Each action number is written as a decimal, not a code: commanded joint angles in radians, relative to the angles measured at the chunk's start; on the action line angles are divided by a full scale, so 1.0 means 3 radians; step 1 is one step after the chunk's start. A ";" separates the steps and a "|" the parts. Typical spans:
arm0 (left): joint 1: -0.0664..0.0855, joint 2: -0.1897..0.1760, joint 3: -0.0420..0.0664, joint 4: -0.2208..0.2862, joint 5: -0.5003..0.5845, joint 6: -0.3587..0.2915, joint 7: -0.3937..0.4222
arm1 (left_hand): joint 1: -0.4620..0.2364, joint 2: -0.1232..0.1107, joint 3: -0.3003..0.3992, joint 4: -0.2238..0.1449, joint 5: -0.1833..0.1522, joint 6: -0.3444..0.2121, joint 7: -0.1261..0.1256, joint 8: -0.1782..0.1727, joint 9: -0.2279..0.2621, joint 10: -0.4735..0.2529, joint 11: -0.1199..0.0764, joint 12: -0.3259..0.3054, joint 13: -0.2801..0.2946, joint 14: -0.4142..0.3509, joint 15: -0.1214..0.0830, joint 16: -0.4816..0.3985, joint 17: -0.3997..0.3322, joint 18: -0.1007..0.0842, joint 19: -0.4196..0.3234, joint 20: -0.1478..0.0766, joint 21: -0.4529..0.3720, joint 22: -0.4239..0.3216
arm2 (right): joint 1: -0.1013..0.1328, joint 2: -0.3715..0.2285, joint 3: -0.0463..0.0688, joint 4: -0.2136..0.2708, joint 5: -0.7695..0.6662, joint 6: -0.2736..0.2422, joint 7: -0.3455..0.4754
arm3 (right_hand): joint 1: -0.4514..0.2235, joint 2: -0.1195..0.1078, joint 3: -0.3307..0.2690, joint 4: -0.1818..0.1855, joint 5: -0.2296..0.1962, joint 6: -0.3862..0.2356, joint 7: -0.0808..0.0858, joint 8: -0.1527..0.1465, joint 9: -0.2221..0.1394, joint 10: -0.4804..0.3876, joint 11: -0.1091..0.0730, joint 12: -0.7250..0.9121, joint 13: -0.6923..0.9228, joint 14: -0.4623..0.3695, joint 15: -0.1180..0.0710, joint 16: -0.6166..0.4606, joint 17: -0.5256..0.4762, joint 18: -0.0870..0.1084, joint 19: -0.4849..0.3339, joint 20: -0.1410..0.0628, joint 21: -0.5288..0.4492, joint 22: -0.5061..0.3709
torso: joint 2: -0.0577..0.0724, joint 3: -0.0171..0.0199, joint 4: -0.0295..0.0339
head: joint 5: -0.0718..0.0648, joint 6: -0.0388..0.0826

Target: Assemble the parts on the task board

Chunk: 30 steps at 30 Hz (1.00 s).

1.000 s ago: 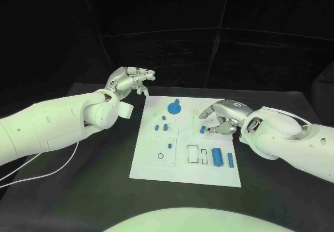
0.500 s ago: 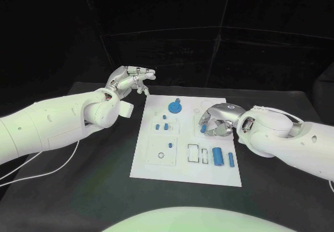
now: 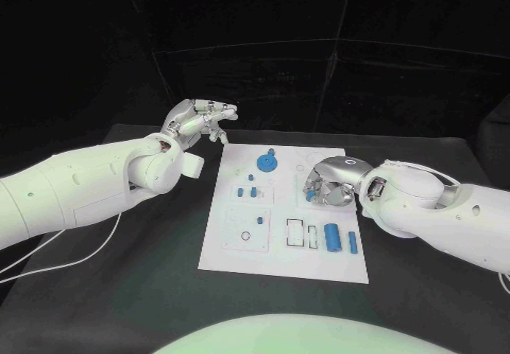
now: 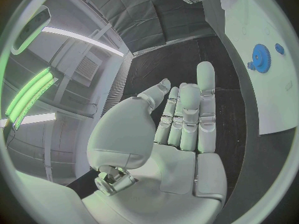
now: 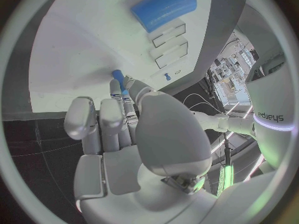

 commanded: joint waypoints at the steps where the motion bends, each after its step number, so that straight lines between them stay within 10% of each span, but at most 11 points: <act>1: 0.0005 0.0003 0.0002 -0.0002 0.0010 0.0039 0.0010 | 0.0022 0.0012 0.0007 -0.0014 0.0007 0.0010 0.0016 0.0016 -0.0002 -0.0026 0.0000 0.0021 -0.0003 -0.0027 0.0000 -0.0011 -0.0003 0.0019 -0.0020 0.0003 -0.0015 -0.0003 | 0.0006 0.0003 0.0003 -0.0006 0.0014 -0.0298 0.0062 | -0.0022 0.0065 0.0077 0.0020 -0.0114 0.0071 -0.0020 0.0023 0.0020 0.0074 -0.0013 -0.0052 0.0000 0.0063 -0.0032 0.0021 0.0007 -0.0068 0.0011 -0.0020 0.0017 0.0016 | 0.0000 0.0000 -0.0001 | 0.0001 -0.0008; 12: 0.0005 -0.0002 0.0002 -0.0005 0.0010 0.0034 0.0003 | 0.0021 0.0017 0.0007 -0.0012 0.0008 0.0009 0.0016 0.0017 -0.0002 -0.0026 0.0001 0.0022 -0.0003 -0.0029 0.0001 -0.0012 -0.0007 0.0019 -0.0020 0.0003 -0.0018 -0.0005 | 0.0006 -0.0095 0.0005 0.0084 0.0131 -0.0613 0.0084 | -0.0021 0.0034 0.0249 -0.0019 -0.0164 0.0087 0.0000 -0.0014 0.0012 0.0123 0.0001 -0.0196 -0.0003 0.0055 -0.0025 0.0064 0.0037 -0.0076 0.0016 -0.0022 0.0053 0.0062 | 0.0001 -0.0003 0.0002 | 0.0003 0.0002; 30: 0.0005 -0.0008 0.0002 0.0005 0.0010 0.0034 -0.0004 | 0.0020 0.0021 0.0008 -0.0010 0.0008 0.0008 0.0017 0.0018 -0.0002 -0.0027 0.0001 0.0023 -0.0003 -0.0030 0.0001 -0.0012 -0.0007 0.0019 -0.0020 0.0003 -0.0020 -0.0007 | 0.0007 -0.0026 0.0006 0.0534 0.0468 -0.0608 0.0216 | -0.0067 -0.0016 0.0318 -0.0025 -0.0131 0.0060 0.0027 -0.0061 -0.0004 0.0104 0.0025 -0.0301 -0.0006 0.0052 -0.0005 0.0091 0.0053 -0.0078 0.0015 -0.0005 0.0069 0.0081 | -0.0004 -0.0007 0.0008 | 0.0044 -0.0016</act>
